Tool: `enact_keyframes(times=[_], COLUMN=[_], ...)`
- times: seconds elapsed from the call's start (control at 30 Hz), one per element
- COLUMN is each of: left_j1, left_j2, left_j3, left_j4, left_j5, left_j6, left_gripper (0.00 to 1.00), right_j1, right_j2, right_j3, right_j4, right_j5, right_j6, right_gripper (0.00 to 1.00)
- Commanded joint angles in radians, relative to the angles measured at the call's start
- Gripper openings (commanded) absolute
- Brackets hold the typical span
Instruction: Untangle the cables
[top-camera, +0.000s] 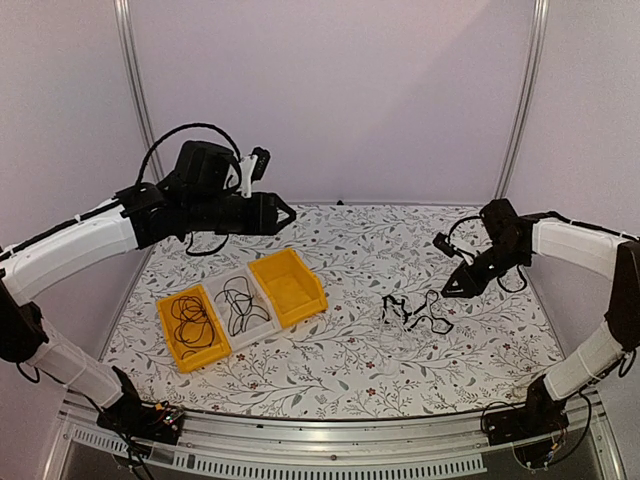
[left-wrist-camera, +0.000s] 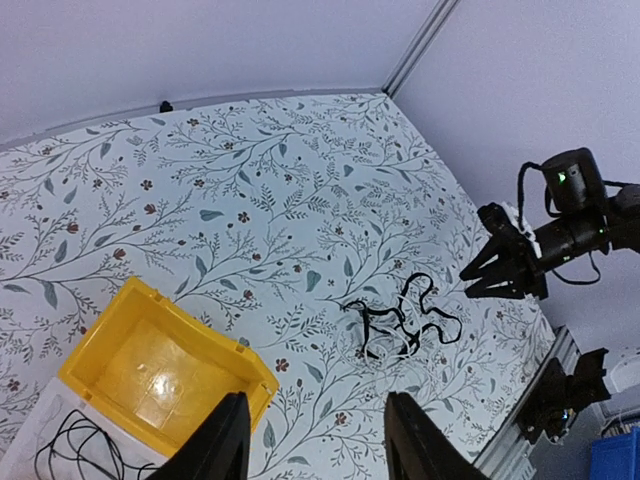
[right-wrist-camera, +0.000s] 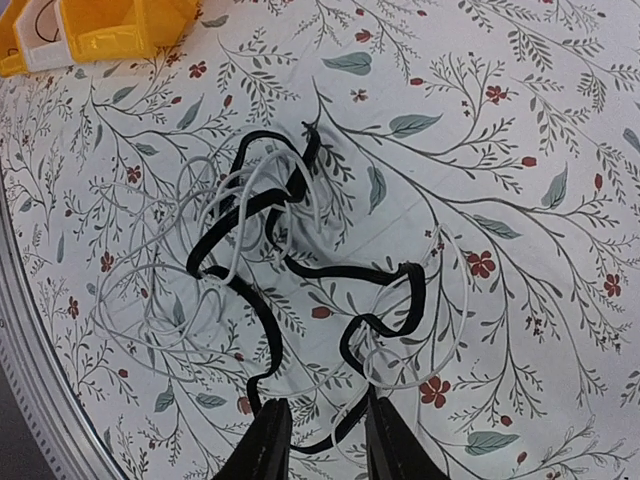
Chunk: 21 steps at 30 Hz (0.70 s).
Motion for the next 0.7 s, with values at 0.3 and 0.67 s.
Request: enact_keyframes(times=[0.3, 0.67], left_j1=[-0.117, -0.129], left_j2=[0.032, -0.011], left_j3=[-0.014, -0.055], left_j4=[0.066, 0.065], left_j5=[-0.058, -0.090], left_j6=[-0.044, -0.078], left_gripper=[0.49, 0.49], right_j1=[-0.003, -0.003], right_j2=[0.242, 0.345], right_j3=[0.145, 0.158], right_j4=[0.016, 0.008], right_j5=[0.051, 0.024], right_j6=[0.076, 0.119], right_gripper=[0.36, 0.27])
